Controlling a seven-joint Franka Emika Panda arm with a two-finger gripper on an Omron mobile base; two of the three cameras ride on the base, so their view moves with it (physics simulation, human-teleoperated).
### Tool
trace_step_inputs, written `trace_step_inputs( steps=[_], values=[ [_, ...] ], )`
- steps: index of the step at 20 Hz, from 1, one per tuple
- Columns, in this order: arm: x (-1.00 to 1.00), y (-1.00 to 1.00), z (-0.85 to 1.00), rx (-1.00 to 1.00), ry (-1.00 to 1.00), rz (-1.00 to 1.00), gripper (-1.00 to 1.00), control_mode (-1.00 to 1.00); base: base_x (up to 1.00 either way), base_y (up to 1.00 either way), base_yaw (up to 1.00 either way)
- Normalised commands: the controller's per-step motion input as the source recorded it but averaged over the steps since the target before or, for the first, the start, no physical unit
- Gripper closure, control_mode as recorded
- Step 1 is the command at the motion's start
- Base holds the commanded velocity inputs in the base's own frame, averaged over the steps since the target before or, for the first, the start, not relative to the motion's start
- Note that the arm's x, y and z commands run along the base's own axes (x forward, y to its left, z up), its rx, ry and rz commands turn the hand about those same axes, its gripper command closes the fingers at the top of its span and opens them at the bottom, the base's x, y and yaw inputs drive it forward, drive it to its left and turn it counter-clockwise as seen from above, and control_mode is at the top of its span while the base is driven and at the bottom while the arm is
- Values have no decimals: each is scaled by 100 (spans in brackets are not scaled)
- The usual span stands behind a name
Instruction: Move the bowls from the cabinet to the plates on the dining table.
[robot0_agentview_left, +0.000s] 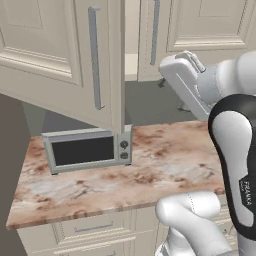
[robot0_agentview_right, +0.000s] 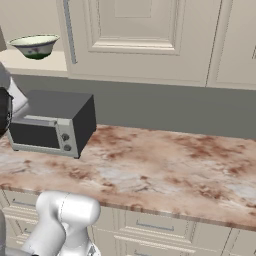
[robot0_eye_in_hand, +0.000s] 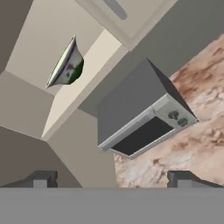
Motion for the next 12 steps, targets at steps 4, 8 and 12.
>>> trace_step_inputs(
  steps=[4, 8, 12],
  values=[
    [49, 22, -6, 17, 0, 0, -100, -100, 0, 0, 0],
    [41, 33, -7, 12, 0, 0, -100, -100, 0, 0, 0],
    [38, 43, 0, 5, 0, 4, -100, -100, 0, 0, 0]
  ],
)
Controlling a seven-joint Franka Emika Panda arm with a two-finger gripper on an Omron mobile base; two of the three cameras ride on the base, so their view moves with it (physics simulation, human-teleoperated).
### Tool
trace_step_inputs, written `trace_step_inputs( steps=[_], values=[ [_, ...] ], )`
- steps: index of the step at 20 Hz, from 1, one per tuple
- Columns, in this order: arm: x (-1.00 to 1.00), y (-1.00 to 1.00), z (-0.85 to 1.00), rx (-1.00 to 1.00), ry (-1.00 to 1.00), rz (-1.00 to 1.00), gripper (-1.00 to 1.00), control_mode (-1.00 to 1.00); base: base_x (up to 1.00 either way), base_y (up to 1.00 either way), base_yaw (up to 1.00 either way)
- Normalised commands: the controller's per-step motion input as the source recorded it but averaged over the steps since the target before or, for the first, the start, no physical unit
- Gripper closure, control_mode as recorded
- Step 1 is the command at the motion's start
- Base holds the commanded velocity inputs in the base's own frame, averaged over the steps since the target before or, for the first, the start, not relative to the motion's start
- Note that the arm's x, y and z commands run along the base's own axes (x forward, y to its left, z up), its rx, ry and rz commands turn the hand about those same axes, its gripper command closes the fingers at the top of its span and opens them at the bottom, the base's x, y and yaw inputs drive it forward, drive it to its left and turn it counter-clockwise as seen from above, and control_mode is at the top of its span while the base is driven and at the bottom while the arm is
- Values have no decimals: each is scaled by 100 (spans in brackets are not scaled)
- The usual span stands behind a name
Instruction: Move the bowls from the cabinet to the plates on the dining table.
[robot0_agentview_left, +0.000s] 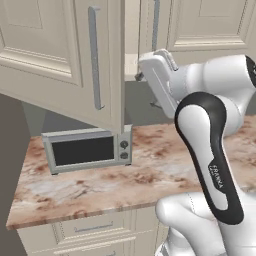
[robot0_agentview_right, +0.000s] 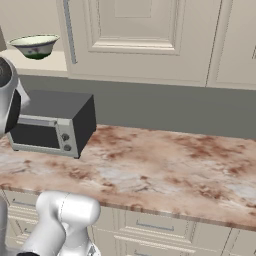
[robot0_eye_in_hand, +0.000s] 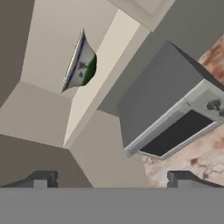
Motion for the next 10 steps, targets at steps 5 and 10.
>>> trace_step_inputs(
  steps=[5, 10],
  values=[
    [20, 33, 0, 1, 2, 8, -100, -100, 0, 0, 0],
    [27, 31, 0, 0, 4, 7, -100, -100, 0, 0, 0]
  ],
)
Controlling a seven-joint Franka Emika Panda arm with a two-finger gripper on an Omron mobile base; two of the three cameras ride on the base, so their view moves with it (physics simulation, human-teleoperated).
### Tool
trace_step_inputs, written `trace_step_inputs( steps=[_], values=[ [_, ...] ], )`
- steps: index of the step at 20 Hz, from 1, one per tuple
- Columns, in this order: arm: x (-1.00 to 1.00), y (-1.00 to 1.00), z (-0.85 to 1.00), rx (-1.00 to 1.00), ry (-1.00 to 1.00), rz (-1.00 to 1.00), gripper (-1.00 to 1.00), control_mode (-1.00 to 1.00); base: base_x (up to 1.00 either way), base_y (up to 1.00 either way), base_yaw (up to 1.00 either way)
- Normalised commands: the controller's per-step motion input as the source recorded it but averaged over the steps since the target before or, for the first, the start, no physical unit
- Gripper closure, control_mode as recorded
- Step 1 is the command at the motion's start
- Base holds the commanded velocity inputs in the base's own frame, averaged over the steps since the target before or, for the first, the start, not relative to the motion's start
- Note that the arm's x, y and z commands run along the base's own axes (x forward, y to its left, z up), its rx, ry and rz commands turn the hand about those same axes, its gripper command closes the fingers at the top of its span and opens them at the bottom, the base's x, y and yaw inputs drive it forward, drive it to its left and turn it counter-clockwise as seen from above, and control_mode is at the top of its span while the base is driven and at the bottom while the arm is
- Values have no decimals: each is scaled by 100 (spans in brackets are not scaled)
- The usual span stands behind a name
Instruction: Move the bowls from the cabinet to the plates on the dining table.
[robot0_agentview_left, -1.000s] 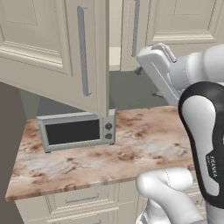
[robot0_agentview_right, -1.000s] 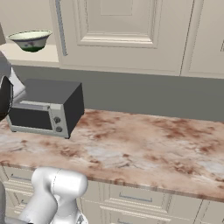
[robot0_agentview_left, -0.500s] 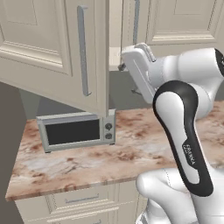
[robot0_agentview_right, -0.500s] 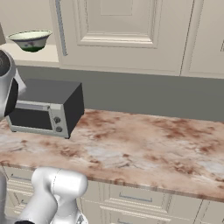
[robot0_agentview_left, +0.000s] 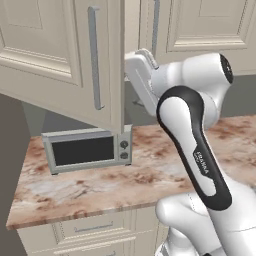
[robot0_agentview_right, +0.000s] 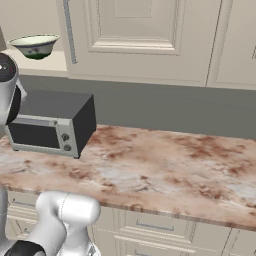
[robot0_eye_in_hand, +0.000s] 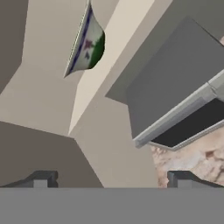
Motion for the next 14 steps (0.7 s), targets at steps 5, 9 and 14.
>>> trace_step_inputs(
  steps=[5, 9, 14],
  values=[
    [35, 33, 0, 0, 6, 5, -100, -100, 0, 0, 0],
    [57, 24, -1, 2, 0, 4, -100, -100, 0, 0, 0],
    [62, 25, -4, 3, 1, 4, -100, -100, 0, 0, 0]
  ],
)
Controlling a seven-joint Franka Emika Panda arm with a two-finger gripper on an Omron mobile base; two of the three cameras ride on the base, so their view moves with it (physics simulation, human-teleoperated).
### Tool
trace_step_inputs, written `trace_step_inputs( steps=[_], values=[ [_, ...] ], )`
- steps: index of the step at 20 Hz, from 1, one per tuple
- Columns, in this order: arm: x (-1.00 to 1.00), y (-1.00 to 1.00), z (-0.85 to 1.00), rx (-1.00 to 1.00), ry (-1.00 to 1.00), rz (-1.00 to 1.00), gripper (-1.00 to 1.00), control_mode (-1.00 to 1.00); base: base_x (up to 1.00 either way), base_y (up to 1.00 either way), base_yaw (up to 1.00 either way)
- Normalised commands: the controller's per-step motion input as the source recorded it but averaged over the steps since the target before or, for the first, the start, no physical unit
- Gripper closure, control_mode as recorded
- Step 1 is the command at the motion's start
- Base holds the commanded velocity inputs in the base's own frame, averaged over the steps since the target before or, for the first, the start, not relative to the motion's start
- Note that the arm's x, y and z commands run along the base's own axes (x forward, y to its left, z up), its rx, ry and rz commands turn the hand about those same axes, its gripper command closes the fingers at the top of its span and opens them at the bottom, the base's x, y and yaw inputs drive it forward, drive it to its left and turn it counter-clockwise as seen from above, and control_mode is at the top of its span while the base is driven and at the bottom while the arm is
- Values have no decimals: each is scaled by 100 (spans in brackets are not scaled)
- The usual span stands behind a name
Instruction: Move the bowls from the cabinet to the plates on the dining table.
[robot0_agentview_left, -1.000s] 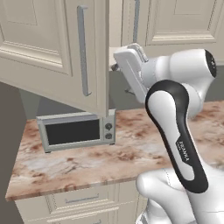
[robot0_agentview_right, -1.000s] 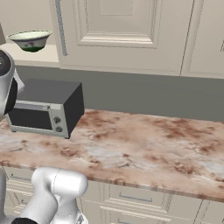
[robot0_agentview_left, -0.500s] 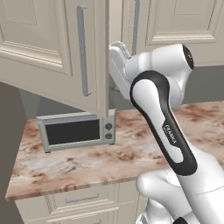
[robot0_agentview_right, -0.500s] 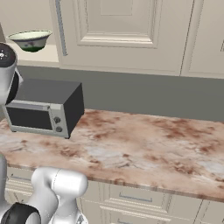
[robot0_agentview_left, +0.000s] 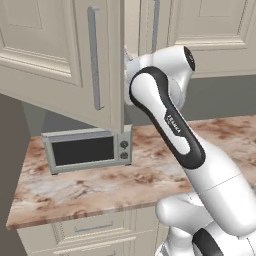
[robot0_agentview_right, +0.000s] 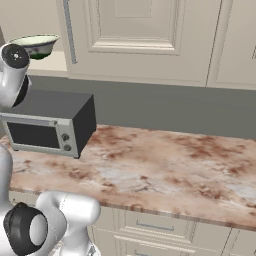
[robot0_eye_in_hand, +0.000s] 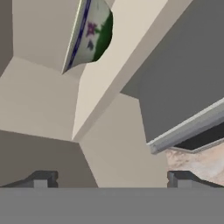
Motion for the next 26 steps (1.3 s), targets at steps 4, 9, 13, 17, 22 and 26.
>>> trace_step_inputs(
  steps=[4, 9, 13, 17, 22, 26],
  values=[
    [22, 36, 0, 4, 5, 7, -100, -100, 0, 0, 0],
    [-3, 37, 0, 3, 0, 14, -100, -100, 0, 0, 0],
    [-9, 33, 0, 3, 0, 20, -100, -100, 0, 0, 0],
    [-11, 37, 0, 2, 2, 21, -100, -100, 0, 0, 0],
    [-28, 41, 0, 1, 7, 25, -100, -100, 0, 0, 0],
    [-48, 49, 0, 0, 3, 27, -100, -100, 0, 0, 0]
  ],
)
